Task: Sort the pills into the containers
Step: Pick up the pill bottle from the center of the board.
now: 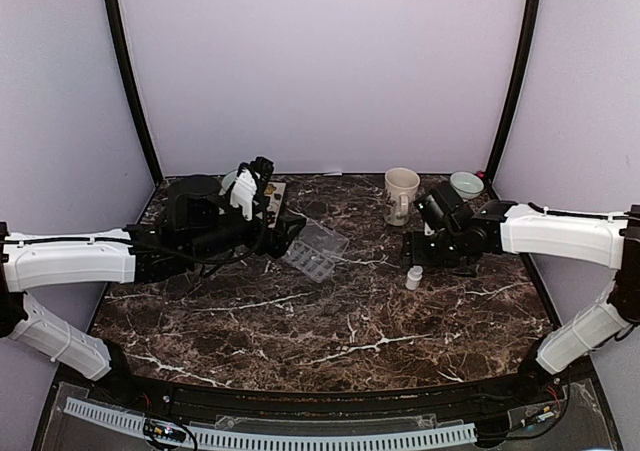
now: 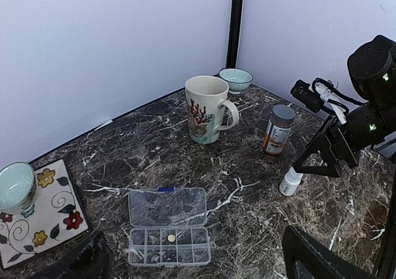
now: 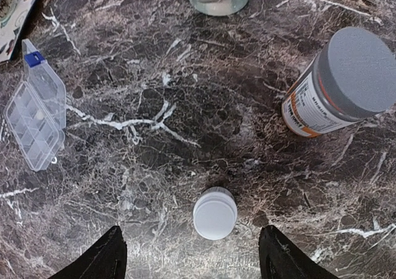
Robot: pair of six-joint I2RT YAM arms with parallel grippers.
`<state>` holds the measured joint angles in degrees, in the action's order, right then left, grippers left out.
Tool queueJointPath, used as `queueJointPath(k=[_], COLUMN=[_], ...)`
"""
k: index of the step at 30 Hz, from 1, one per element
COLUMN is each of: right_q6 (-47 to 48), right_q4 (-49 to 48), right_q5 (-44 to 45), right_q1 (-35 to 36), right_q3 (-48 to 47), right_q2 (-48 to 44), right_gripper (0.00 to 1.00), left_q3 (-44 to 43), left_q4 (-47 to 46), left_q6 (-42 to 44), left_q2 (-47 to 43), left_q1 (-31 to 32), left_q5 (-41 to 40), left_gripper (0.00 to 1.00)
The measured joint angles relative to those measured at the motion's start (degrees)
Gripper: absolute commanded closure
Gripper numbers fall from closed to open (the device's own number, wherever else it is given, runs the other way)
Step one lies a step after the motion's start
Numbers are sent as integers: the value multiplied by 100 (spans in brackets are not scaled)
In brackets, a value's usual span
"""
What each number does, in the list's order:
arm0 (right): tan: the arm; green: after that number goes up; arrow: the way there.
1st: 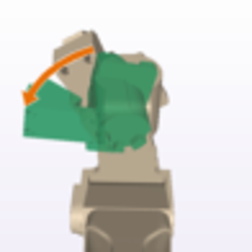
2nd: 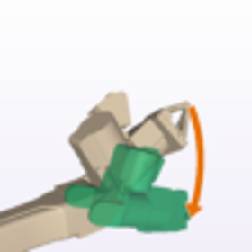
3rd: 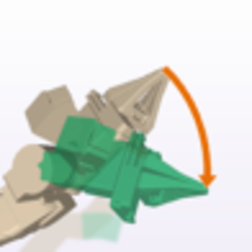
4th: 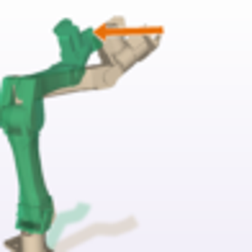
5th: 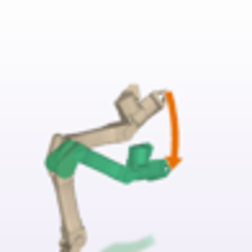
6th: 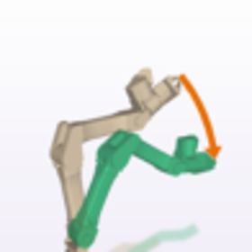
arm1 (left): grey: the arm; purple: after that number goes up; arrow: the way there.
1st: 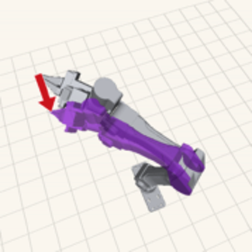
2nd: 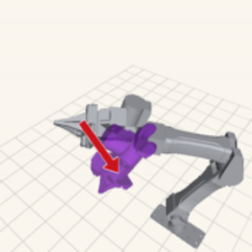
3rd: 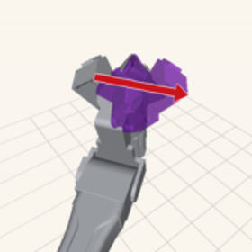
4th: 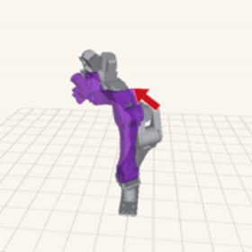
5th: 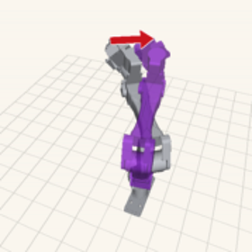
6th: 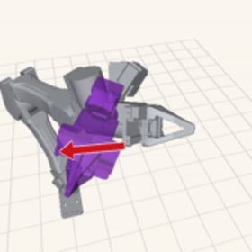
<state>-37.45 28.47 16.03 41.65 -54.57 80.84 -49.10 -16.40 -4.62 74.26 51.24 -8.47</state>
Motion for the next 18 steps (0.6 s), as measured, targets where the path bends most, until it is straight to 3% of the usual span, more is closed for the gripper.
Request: queueJointPath(k=[7,18], right_q6=[-70,26], right_q4=[304,621], right_q5=[-275,-597], right_q1=[-55,-387], right_q3=[-306,-520], right_q2=[415,761], right_gripper=[36,39], left_q3=[-177,-197], left_q4=[179,341], left_q6=[-37,-83], left_q2=[52,87], left_q1=[0,-26], left_q5=[-22,-55], left_gripper=[1,2])
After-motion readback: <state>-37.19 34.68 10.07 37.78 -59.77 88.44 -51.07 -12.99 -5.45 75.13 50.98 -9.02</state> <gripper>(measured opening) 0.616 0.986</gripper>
